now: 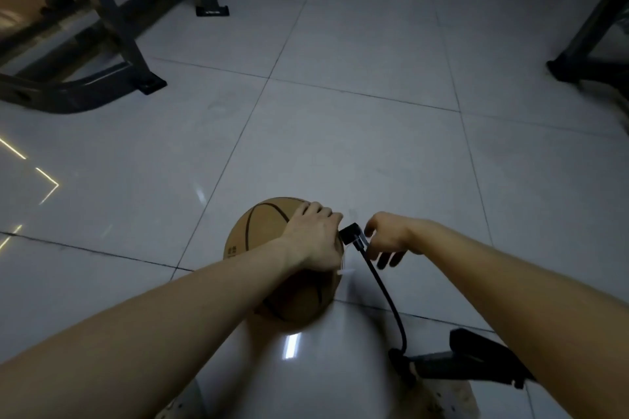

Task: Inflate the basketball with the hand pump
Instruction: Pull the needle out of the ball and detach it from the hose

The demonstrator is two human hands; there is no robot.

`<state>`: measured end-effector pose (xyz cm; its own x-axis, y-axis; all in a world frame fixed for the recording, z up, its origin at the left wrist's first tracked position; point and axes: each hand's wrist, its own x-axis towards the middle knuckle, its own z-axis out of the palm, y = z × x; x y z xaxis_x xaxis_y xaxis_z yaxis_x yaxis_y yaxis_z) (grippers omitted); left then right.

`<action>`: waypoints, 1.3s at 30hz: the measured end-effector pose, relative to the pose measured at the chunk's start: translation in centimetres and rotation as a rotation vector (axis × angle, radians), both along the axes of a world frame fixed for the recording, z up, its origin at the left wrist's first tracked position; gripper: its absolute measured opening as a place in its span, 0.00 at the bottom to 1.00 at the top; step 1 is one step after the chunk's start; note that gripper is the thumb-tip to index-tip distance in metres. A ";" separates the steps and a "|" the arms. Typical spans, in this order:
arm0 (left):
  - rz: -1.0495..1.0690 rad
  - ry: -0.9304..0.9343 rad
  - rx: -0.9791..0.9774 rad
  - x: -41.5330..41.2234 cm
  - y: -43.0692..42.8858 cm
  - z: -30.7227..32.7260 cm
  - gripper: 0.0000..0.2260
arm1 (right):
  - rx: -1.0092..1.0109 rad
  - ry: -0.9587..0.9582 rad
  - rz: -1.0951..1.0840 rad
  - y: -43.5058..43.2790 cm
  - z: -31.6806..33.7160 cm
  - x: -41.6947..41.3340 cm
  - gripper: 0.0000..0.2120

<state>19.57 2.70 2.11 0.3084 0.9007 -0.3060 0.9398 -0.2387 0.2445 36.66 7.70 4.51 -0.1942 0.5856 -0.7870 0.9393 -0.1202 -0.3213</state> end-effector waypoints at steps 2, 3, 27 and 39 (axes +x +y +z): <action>0.010 0.032 0.014 0.9 1.0 -0.5 0.28 | -0.001 0.040 -0.025 0.5 -0.7 0.3 0.06; -0.003 0.054 0.023 1.3 1.4 -0.8 0.28 | 0.002 0.052 -0.028 0.7 -1.0 0.5 0.04; -0.222 0.256 0.147 3.0 3.9 -4.2 0.09 | 0.439 -0.038 0.551 1.0 -3.6 1.1 0.14; -0.265 0.308 0.111 3.0 4.4 -4.2 0.12 | 0.497 -0.008 0.619 2.1 -3.7 1.6 0.09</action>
<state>22.58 7.06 -2.13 0.4433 0.8351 -0.3257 0.8673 -0.4914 -0.0794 38.30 9.77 0.83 -0.5948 0.6561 -0.4645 0.7910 0.5806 -0.1928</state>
